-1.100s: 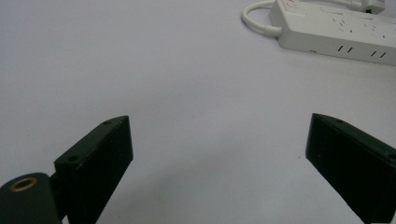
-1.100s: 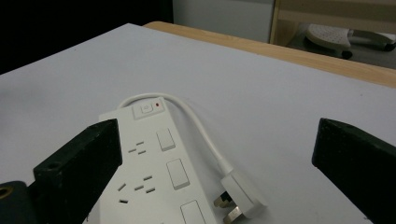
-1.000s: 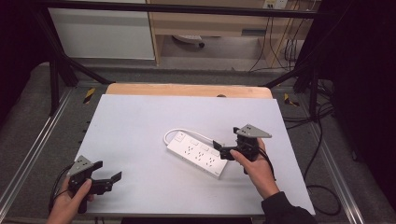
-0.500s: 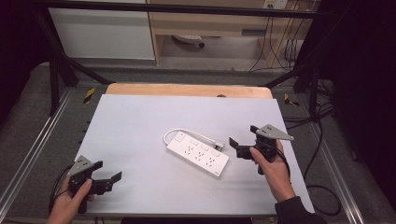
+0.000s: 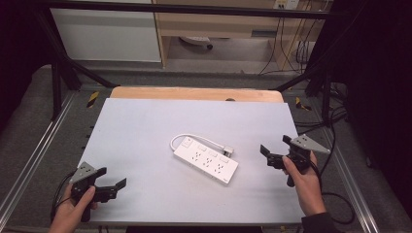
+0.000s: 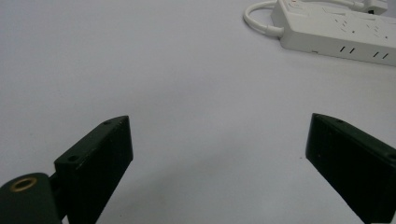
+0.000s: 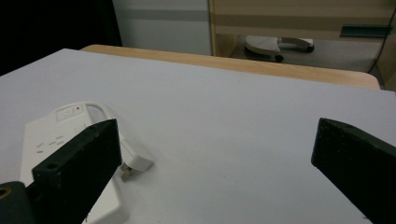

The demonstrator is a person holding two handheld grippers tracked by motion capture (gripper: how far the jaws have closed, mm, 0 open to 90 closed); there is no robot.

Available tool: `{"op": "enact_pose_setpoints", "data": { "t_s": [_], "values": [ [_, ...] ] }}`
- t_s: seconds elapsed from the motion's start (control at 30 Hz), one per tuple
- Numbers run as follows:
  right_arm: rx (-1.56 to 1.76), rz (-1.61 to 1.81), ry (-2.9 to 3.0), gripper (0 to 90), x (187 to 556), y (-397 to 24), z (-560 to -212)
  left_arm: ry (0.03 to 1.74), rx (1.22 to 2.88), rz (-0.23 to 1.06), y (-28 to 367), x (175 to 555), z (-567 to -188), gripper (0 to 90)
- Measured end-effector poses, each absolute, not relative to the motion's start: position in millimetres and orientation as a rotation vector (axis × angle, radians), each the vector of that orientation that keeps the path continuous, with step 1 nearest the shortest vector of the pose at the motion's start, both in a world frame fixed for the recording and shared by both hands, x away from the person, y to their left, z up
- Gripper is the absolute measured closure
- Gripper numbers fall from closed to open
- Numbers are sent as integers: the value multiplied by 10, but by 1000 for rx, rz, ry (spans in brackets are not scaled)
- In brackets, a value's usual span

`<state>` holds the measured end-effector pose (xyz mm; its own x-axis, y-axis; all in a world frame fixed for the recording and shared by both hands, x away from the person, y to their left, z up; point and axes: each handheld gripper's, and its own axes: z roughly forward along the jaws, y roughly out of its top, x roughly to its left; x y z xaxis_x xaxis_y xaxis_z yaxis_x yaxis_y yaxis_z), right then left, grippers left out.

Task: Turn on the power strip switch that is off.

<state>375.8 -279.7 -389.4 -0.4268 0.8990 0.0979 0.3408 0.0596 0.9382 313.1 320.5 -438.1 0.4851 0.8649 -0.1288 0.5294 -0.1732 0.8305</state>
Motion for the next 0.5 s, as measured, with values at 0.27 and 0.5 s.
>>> {"op": "enact_pose_setpoints", "data": {
  "t_s": [0.27, 0.5],
  "values": [
    [1297, 1314, 1807, 35, 3703, -2982, -4098, 1173, 1841, 477, 3207, 3131, -4380, 74],
    [1335, 1228, 1892, 35, 3692, -2931, -4370, 1172, 1841, 476, 3207, 3132, -4380, 74]
  ]
}}
